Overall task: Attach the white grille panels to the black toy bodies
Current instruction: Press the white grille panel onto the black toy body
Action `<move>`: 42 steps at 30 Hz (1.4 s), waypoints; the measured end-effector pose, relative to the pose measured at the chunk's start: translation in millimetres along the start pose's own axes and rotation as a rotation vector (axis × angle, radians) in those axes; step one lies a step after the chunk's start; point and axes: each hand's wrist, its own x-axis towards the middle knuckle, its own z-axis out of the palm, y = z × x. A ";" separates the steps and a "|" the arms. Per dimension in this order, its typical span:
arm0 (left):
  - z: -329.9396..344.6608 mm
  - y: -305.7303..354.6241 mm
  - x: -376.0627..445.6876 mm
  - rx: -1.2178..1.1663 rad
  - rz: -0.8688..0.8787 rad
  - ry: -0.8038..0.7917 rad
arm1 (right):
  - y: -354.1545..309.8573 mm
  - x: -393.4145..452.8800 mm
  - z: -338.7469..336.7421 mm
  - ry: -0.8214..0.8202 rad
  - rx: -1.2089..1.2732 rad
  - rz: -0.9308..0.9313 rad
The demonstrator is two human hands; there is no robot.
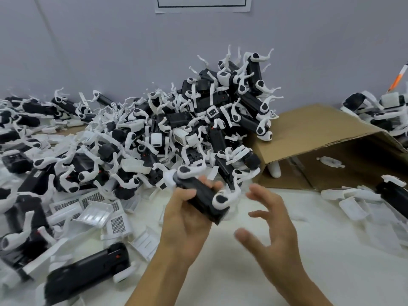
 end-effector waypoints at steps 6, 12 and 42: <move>5.0 -0.1 -4.9 -0.077 -0.183 -0.050 | -0.5 -5.0 9.0 -0.083 -0.234 -0.384; 2.5 -8.8 -5.4 -0.075 -0.170 -0.046 | -3.4 -4.7 4.1 -0.022 -0.054 -0.243; 5.4 -19.9 -5.0 0.141 -0.167 0.006 | -4.9 -4.4 7.8 -0.039 -0.103 -0.216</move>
